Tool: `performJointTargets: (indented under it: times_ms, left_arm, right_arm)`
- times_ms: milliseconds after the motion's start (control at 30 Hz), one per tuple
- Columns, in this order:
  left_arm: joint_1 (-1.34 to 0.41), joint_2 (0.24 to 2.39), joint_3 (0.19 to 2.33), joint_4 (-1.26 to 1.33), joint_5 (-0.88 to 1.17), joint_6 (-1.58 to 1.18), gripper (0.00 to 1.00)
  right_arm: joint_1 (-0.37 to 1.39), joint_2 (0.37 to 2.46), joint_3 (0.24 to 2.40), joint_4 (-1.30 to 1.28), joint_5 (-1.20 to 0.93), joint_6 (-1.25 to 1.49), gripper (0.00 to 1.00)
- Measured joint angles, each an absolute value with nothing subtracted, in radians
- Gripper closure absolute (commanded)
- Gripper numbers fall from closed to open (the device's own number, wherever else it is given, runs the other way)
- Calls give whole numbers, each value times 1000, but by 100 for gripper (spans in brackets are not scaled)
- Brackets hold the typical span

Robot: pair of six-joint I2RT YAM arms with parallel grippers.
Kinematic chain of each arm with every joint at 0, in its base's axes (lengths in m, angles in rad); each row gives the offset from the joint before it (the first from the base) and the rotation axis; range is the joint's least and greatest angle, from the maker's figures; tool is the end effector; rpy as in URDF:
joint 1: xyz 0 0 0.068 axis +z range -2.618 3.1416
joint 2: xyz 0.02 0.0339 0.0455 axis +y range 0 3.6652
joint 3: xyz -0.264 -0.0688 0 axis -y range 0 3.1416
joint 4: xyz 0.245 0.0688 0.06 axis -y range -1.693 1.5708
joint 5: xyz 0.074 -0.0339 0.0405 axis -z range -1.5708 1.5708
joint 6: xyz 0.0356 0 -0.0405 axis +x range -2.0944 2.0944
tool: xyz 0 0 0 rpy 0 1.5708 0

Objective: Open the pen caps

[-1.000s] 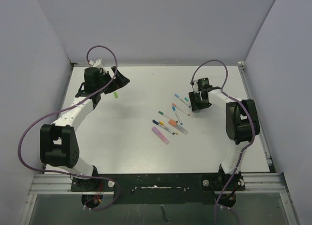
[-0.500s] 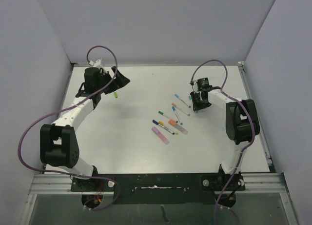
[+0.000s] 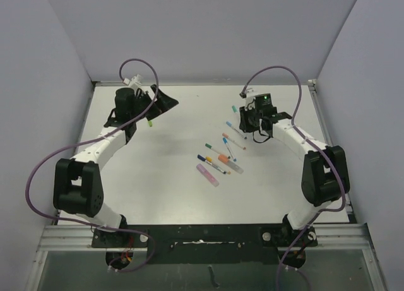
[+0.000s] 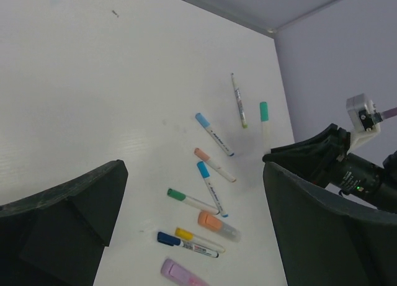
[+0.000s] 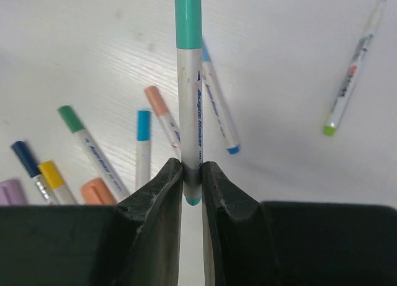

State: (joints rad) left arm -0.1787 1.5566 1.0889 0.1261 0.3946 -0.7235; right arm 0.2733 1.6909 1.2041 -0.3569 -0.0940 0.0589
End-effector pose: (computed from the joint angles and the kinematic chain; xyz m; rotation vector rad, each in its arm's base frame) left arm 0.3545 -0.0779 0.2848 -0.2651 1.9929 -0.9707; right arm 0.3544 0.1028 0.2323 -0.3028 2.4079 0.2652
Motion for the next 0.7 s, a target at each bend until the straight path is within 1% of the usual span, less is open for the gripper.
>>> performJointTargets:
  times_ms: [133, 267, 533, 700]
  left_arm:
    - [-195, 1594, 1085, 224, 448, -799, 11]
    - [-217, 1658, 1083, 320, 485, -878, 15]
    - [-309, 1733, 1081, 448, 495, -969, 16]
    - [-356, 1768, 1081, 499, 495, -1000, 18]
  right_arm:
    - [302, 1662, 1206, -296, -203, 85, 100]
    - [342, 1666, 1209, -266, -268, 104, 100]
    - [457, 1700, 1243, -223, -329, 129, 100]
    - [493, 1712, 1259, -210, -346, 143, 100]
